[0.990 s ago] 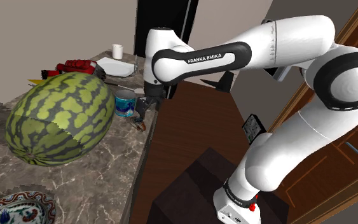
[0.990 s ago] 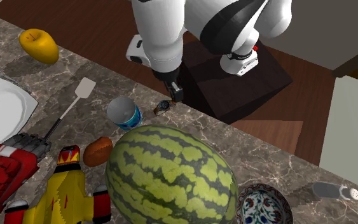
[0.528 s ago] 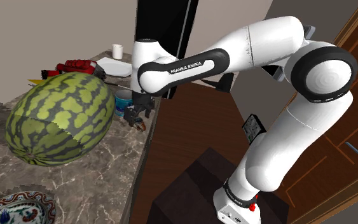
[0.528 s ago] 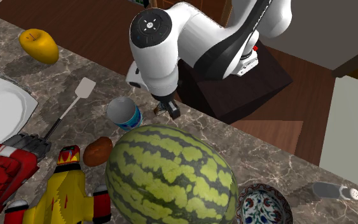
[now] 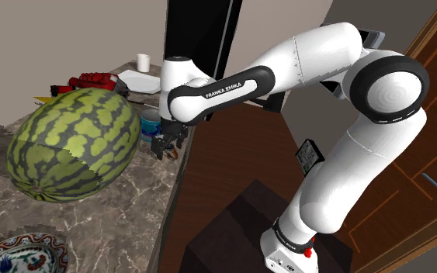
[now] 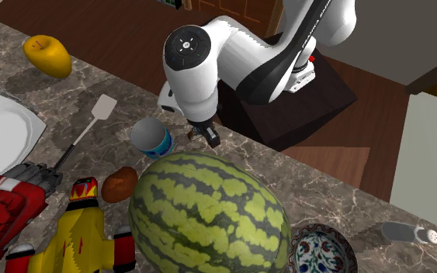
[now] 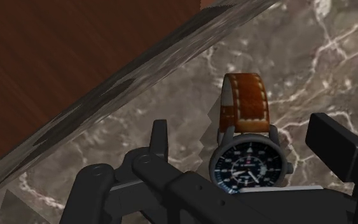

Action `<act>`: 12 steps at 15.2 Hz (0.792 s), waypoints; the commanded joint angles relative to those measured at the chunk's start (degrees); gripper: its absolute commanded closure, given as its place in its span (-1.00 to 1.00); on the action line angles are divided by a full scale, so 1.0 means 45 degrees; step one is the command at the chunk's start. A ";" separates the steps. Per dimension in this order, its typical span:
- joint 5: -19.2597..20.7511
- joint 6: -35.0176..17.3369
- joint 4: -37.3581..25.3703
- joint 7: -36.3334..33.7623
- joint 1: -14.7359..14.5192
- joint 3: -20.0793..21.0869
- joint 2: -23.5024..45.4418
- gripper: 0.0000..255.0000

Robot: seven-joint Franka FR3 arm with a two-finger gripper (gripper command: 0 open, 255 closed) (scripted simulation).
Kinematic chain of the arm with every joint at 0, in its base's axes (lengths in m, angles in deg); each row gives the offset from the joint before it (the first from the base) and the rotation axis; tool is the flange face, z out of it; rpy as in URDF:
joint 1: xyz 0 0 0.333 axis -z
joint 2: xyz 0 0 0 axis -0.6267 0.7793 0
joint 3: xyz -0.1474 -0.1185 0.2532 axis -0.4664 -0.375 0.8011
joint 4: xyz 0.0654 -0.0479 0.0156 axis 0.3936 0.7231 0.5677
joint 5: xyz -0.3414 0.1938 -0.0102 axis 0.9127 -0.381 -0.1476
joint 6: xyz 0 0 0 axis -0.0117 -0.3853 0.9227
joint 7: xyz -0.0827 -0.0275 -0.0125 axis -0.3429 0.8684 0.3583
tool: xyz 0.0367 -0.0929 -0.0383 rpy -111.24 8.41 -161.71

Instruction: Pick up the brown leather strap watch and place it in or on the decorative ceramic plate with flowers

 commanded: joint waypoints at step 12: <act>0.0002 -0.0010 0.0002 0.0000 0.0000 0.0000 0.0005 1.00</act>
